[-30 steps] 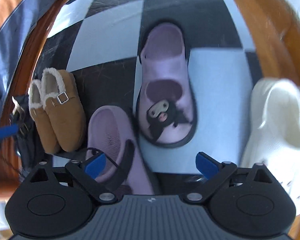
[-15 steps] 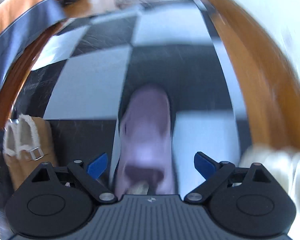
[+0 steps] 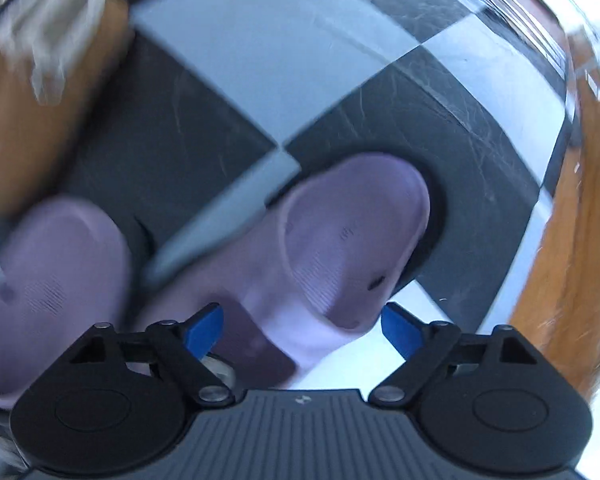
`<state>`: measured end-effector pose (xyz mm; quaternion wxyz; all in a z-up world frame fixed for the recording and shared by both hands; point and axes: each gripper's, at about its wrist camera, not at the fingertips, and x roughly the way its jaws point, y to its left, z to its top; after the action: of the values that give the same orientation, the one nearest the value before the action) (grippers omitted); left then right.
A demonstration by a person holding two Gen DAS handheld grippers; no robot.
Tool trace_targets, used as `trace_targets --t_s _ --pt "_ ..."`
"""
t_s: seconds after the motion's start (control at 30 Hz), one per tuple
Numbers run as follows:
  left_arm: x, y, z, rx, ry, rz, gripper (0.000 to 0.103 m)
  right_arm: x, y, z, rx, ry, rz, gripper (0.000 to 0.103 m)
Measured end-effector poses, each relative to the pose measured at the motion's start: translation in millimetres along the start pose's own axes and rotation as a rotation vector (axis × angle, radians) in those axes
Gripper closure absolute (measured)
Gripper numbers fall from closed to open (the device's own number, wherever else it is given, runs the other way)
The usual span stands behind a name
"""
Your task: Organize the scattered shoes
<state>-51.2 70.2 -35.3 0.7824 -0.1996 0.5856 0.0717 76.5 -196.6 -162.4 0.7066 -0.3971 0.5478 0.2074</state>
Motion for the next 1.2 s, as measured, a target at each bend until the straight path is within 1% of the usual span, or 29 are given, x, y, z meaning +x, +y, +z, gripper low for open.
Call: trace_targets --t_s 0.03,0.07,0.1,0.13,0.17,0.23,0.27,0.33,0.4,0.43,0.5,0.53,0.57,0.6,0.63,0.67,0.7,0.73,0.77,0.8,0.87,0.9,0.93,0.97,1.0,1.1,1.13,1.17,1.2 --pt "-0.9 1.1 -0.2 -0.005 -0.003 -0.002 0.015 3.9 2.8 -2.6 -0.039 0.002 -0.018 0.064" --pt "-2.1 2.0 0.1 -0.009 -0.005 -0.004 0.015 4.1 3.3 -7.5 -0.078 -0.015 -0.033 0.068" --pt "-2.0 2.8 0.2 -0.010 -0.007 -0.005 0.015 4.2 3.8 -12.3 -0.117 -0.032 -0.049 0.078" --pt "-1.7 3.4 0.1 -0.010 -0.007 -0.009 0.015 2.1 4.6 -17.4 -0.152 -0.053 -0.083 0.080" --pt "-0.6 3.3 -0.1 -0.006 -0.002 -0.010 0.015 -4.1 5.4 -22.3 -0.174 -0.080 -0.144 0.084" --pt "2.9 3.4 -1.0 -0.008 0.008 -0.008 0.015 -22.0 2.0 -32.2 -0.174 -0.117 -0.183 0.086" --pt "5.6 3.9 -1.2 -0.012 0.016 -0.007 0.015 -31.7 -0.5 -37.3 -0.165 -0.133 -0.182 0.086" --pt "10.2 3.9 -1.3 -0.017 0.028 -0.006 0.015 -44.2 -3.5 -46.1 -0.144 -0.137 -0.128 0.087" --pt "12.4 2.8 -0.9 -0.017 0.033 -0.013 0.015 -55.1 2.0 -54.7 -0.144 -0.113 -0.067 0.087" --pt "12.1 2.1 -0.6 -0.015 0.032 -0.019 0.015 -57.1 4.6 -60.3 -0.115 -0.085 -0.014 0.086" --pt "9.6 -0.1 0.3 -0.009 0.026 -0.035 0.015 -52.5 12.4 -69.8 -0.050 -0.029 0.089 0.082" --pt "7.5 -1.3 1.0 -0.006 0.021 -0.042 0.015 -44.5 25.0 -76.9 -0.042 -0.004 0.137 0.076" --pt "6.2 -1.9 1.4 -0.004 0.018 -0.045 0.015 -35.3 39.8 -83.2 -0.057 0.015 0.152 0.064" --pt "3.4 -3.3 1.9 0.002 0.012 -0.048 0.015 -29.7 49.7 -87.0 -0.080 0.019 0.125 0.059" --pt "2.3 -4.1 1.9 0.007 0.009 -0.048 0.015 -27.0 59.6 -90.7 -0.094 0.007 0.081 0.057" --pt "1.4 -4.9 1.8 0.012 0.007 -0.047 0.015 -30.6 59.3 -90.6 -0.074 -0.007 0.067 0.058" --pt "1.2 -5.1 1.4 0.014 0.006 -0.046 0.015 -34.1 54.4 -88.8 -0.042 -0.010 0.077 0.050" --pt "1.8 -5.7 0.9 0.015 0.010 -0.041 0.015 -39.4 47.6 -87.0 0.002 -0.018 0.086 0.044" --pt "2.9 -5.2 0.3 0.015 0.014 -0.037 0.015 -47.5 38.1 -85.5 0.063 -0.033 0.093 0.032" --pt "3.5 -4.6 0.2 0.013 0.015 -0.035 0.015 -55.7 31.0 -84.9 0.115 -0.041 0.099 0.025" --pt "4.6 -2.0 0.9 0.002 0.017 -0.034 0.015 -80.9 15.1 -86.8 0.262 -0.073 0.145 0.024" --pt "4.8 -0.4 1.5 -0.004 0.018 -0.035 0.015 -91.6 12.4 -89.7 0.316 -0.107 0.186 0.022" --pt "4.4 1.1 1.9 -0.009 0.016 -0.036 0.015 -101.6 10.9 -92.2 0.362 -0.136 0.229 0.019" --pt "3.7 2.7 2.3 -0.013 0.012 -0.036 0.015 -109.9 12.0 -94.0 0.393 -0.156 0.275 0.014" --pt "3.3 4.1 2.7 -0.019 0.011 -0.034 0.015 -116.9 13.5 -95.7 0.426 -0.166 0.325 0.014" --pt "1.8 5.9 3.3 -0.025 0.008 -0.035 0.015 -112.3 19.2 -96.1 0.526 -0.115 0.509 0.014" --pt "1.3 6.0 3.2 -0.024 0.007 -0.038 0.015 -100.1 22.8 -95.4 0.576 -0.083 0.587 0.015" --pt "0.4 5.2 3.1 -0.022 0.005 -0.042 0.015 -87.0 26.6 -94.3 0.636 -0.051 0.642 0.015" --pt "-0.5 4.3 2.9 -0.021 0.003 -0.046 0.015 -76.1 30.6 -93.7 0.689 -0.026 0.672 0.015"
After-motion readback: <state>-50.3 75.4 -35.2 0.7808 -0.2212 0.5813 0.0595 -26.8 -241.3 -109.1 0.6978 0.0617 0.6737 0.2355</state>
